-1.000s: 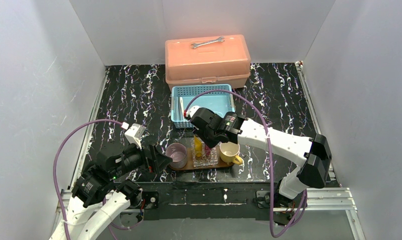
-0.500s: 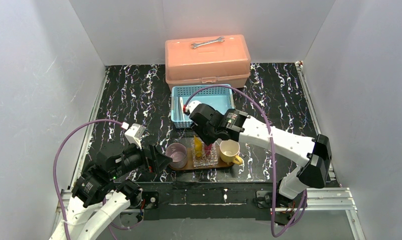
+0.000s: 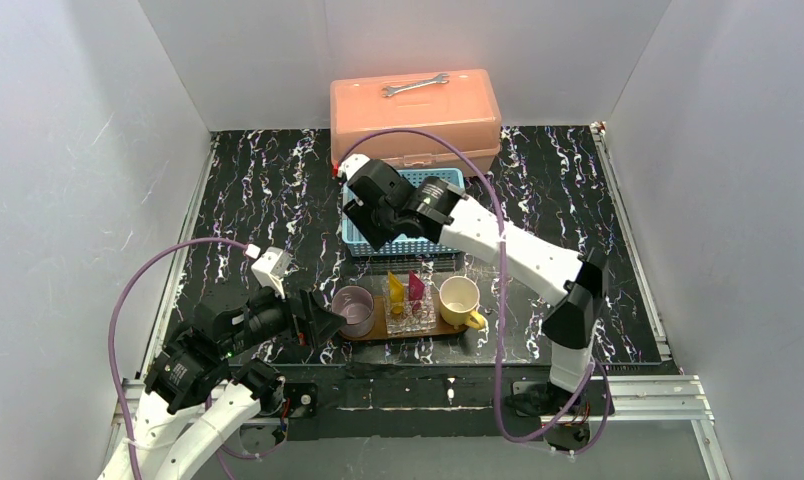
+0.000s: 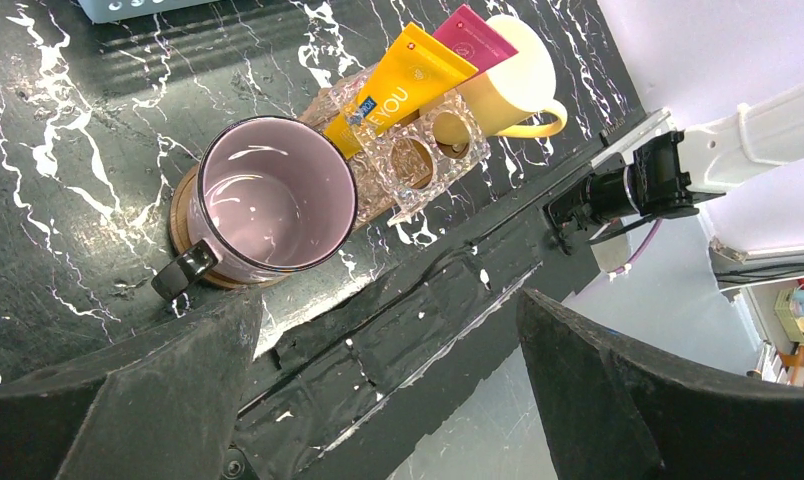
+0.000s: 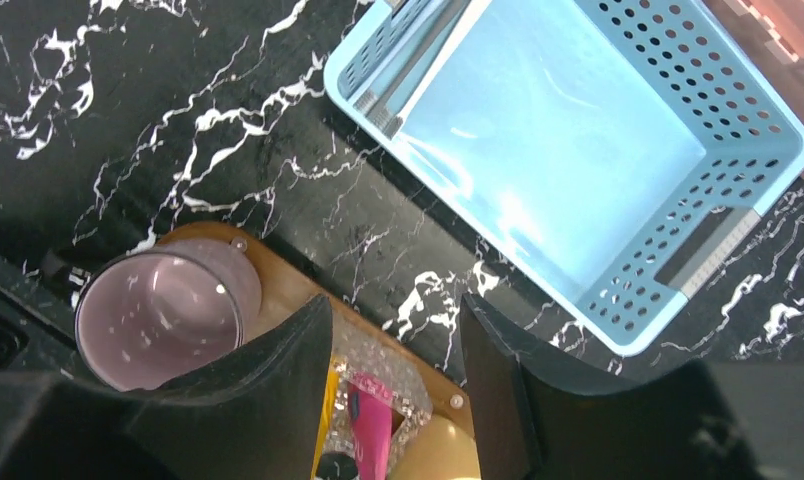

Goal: Prepare toiletry sets of a toothbrush and toothpaste on the tray

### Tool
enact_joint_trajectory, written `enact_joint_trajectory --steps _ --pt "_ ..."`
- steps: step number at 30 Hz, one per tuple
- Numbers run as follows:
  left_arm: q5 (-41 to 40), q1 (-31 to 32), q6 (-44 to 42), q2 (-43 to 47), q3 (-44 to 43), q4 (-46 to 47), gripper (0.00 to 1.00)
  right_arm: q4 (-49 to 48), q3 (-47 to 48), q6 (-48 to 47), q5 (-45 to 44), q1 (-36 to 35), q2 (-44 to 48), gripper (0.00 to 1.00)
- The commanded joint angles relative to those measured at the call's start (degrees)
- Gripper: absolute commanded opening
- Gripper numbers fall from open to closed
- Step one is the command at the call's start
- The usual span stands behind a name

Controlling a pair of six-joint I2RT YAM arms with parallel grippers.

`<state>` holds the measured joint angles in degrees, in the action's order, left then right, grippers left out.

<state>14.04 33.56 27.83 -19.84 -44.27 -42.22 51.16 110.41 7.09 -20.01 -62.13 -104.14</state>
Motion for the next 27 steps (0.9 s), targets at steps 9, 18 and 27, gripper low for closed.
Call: enact_joint_trajectory --steps 9,18,27 --pt "1.6 0.06 -1.2 -0.02 0.68 1.15 0.98 -5.59 12.28 2.7 5.95 8.13 -13.64 0.61" --pt "2.07 0.02 -1.12 -0.32 0.85 1.35 0.98 -8.62 16.76 5.51 7.41 11.94 -22.26 0.62" --pt "1.95 0.0 -1.12 -0.39 0.9 1.35 0.98 -12.04 18.37 7.35 8.71 13.75 -28.13 0.62"
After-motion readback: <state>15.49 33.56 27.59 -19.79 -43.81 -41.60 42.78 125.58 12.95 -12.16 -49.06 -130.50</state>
